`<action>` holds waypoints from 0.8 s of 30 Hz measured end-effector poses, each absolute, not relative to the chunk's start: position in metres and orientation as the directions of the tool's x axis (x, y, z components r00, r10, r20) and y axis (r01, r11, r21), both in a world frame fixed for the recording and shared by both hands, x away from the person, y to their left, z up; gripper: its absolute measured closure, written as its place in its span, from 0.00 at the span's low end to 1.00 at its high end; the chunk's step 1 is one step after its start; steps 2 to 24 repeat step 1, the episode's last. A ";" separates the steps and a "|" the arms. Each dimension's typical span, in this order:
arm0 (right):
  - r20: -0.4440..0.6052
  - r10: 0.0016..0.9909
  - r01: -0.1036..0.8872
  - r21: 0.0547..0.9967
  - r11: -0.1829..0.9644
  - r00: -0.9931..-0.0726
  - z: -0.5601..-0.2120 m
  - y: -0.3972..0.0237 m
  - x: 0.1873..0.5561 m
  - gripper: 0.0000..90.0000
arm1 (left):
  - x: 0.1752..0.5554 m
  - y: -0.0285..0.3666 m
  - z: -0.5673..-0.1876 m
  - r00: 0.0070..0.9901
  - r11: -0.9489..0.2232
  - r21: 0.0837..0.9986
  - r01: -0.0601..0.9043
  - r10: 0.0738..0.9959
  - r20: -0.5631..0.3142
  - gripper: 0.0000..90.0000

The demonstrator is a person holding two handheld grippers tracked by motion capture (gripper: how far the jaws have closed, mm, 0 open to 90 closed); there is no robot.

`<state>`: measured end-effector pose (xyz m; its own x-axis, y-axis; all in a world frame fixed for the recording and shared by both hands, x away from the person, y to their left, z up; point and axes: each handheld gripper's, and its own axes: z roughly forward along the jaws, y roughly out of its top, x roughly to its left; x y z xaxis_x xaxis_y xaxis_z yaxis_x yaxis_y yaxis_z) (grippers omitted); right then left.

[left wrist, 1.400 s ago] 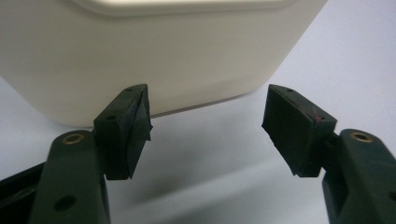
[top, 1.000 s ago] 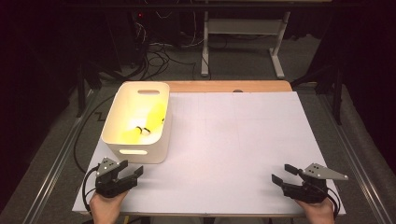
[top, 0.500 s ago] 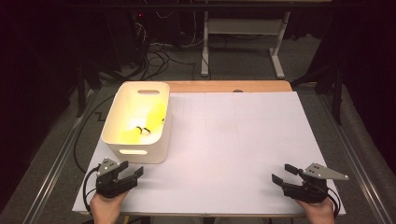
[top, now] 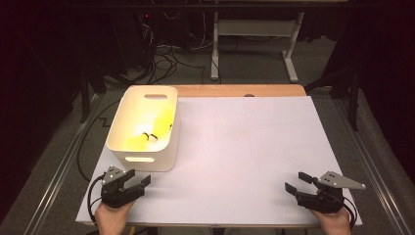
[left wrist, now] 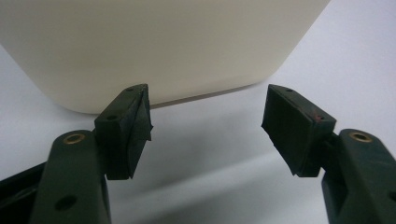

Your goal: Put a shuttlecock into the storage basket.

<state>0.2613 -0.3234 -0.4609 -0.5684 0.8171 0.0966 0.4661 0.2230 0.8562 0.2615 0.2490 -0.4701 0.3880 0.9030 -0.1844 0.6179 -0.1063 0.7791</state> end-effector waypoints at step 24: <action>0.096 0.817 0.465 0.857 0.223 -0.569 -0.461 -0.324 0.261 0.35 | 0.262 0.249 -0.470 0.389 -0.107 0.779 0.618 0.903 -0.185 0.37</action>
